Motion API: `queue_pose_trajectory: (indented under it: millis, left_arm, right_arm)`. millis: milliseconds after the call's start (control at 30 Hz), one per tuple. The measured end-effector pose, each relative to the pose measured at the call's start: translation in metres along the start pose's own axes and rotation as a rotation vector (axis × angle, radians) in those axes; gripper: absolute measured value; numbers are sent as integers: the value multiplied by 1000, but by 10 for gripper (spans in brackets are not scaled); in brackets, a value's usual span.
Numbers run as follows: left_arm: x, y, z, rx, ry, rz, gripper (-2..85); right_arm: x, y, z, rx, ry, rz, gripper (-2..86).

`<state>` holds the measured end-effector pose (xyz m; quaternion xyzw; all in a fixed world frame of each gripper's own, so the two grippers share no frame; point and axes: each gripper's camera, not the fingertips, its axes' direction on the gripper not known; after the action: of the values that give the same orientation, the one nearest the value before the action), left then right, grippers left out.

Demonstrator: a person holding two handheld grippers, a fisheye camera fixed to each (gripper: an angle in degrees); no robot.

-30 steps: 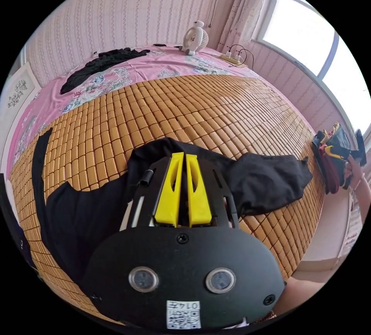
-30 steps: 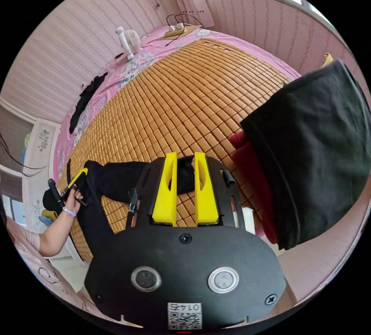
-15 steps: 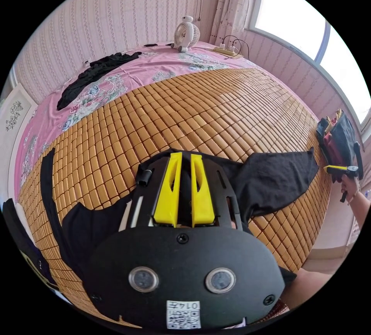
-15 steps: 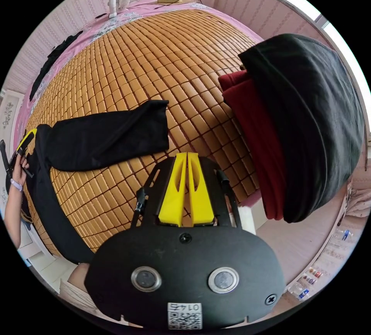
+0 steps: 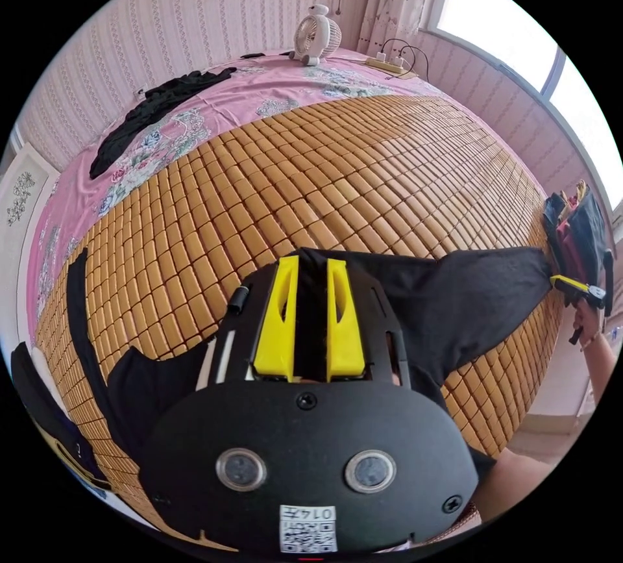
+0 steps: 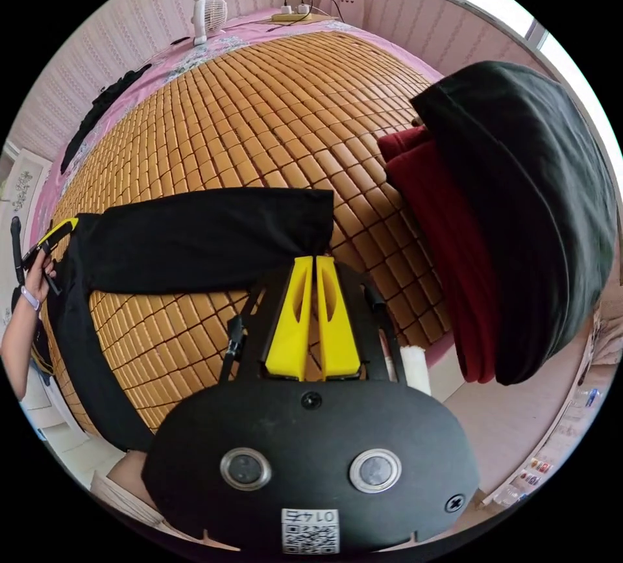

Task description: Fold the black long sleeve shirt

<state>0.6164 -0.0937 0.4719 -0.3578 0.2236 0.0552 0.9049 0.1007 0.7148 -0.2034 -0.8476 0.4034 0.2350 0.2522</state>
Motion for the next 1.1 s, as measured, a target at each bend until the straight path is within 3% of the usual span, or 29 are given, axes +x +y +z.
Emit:
queue_pose_trajectory:
  millis: [133, 267, 367, 700, 867, 967, 1100]
  left_arm:
    - [2, -3, 9, -76, -6, -3, 89]
    - [11, -3, -1, -52, 5, 126, 6]
    - [17, -12, -4, -45, -56, 179, -5]
    - [-29, 2, -48, 39, 58, 39, 60]
    - [-71, 98, -164, 202, 76, -28, 67]
    - [-95, 183, -200, 117, 18, -133, 65]
    - [-113, 284, -223, -33, -44, -280, 60]
  right_arm:
    - [-1, 2, 2, -46, 17, -10, 1]
    - [-11, 1, -2, -36, 60, -40, 1]
    - [-17, -10, -3, -24, 72, -48, 2]
    - [-31, -38, -14, -30, 154, -30, 8]
    - [-47, -10, -51, -80, 236, -76, 14]
    - [-82, 0, -66, -104, 135, -142, 18]
    - [-206, -21, -54, -104, -119, -400, 20]
